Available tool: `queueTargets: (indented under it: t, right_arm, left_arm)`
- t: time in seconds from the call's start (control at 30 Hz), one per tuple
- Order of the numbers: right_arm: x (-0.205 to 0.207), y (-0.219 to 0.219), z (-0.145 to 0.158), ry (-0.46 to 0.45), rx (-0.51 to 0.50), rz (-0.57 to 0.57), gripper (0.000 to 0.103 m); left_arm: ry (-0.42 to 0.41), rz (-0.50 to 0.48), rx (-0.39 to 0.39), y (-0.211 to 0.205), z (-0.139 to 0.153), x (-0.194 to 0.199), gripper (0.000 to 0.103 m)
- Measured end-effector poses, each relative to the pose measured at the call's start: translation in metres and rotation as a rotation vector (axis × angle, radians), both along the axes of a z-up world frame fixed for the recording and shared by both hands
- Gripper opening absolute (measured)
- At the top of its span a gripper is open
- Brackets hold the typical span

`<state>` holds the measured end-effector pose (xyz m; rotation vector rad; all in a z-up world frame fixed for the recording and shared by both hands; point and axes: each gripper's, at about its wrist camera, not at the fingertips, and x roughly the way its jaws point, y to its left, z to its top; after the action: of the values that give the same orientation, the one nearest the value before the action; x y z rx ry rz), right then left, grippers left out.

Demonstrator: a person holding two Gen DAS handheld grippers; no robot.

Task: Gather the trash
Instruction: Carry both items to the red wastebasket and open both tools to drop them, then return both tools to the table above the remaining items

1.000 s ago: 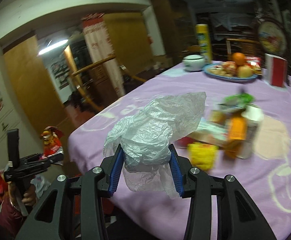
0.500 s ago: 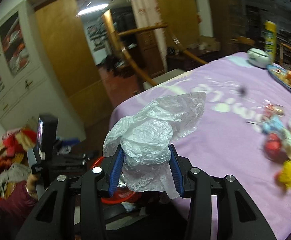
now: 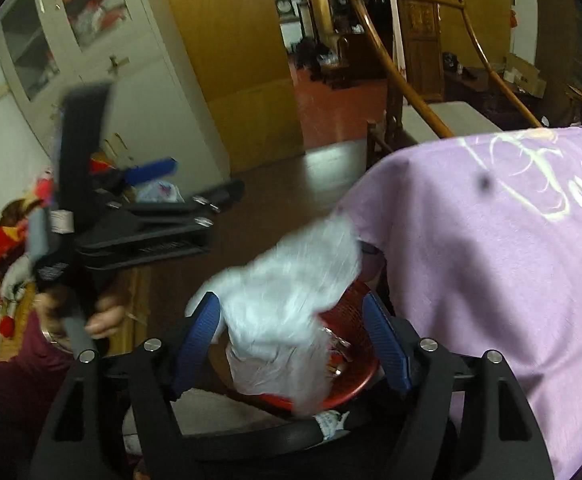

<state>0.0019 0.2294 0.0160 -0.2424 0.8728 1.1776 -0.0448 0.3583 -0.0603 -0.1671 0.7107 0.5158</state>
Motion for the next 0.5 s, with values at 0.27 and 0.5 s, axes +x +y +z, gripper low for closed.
queueTargets:
  t: [0.27, 0.5]
  right_arm:
    - [0.004, -0.027, 0.007, 0.001, 0.033, -0.073, 0.076]
    - [0.019, -0.078, 0.018, -0.042, 0.103, -0.214, 0.082]
  left_arm:
    - [0.016, -0.018, -0.006, -0.010, -0.004, 0.009, 0.096]
    - [0.002, -0.088, 0.003, -0.039, 0.006, 0.019, 0.096]
